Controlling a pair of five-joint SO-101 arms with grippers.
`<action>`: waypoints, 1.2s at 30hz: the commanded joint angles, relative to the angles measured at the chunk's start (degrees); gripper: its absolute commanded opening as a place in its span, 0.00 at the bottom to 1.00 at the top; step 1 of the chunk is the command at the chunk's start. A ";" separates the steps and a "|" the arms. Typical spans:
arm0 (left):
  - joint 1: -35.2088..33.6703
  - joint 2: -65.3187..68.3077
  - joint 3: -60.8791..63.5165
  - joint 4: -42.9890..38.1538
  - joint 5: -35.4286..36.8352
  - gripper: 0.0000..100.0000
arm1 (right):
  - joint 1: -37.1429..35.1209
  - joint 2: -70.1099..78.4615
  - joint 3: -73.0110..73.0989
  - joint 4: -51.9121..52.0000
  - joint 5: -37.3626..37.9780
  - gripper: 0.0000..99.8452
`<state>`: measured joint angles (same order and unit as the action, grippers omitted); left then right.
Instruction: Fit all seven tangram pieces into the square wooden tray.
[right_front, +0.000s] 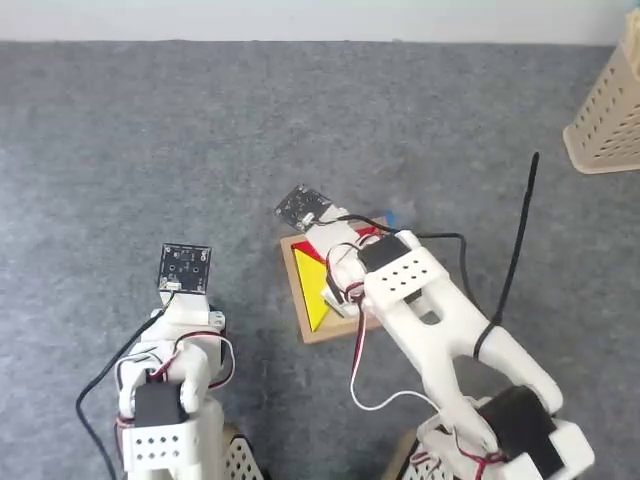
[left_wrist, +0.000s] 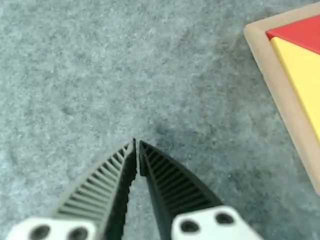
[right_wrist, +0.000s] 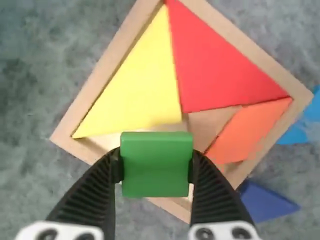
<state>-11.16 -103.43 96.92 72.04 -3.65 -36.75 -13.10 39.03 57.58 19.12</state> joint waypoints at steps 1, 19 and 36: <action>0.00 -1.05 -0.40 0.35 -0.26 0.01 | -0.84 -0.13 -0.79 0.31 4.84 0.09; 0.00 -1.05 -0.40 0.35 -0.26 0.01 | -0.13 -0.13 0.53 -0.13 8.88 0.19; 0.00 -1.05 -0.40 0.35 -0.26 0.01 | 3.21 0.84 0.70 -0.22 8.62 0.03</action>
<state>-11.16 -103.43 96.92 72.04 -3.65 -34.73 -12.48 40.26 57.58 27.12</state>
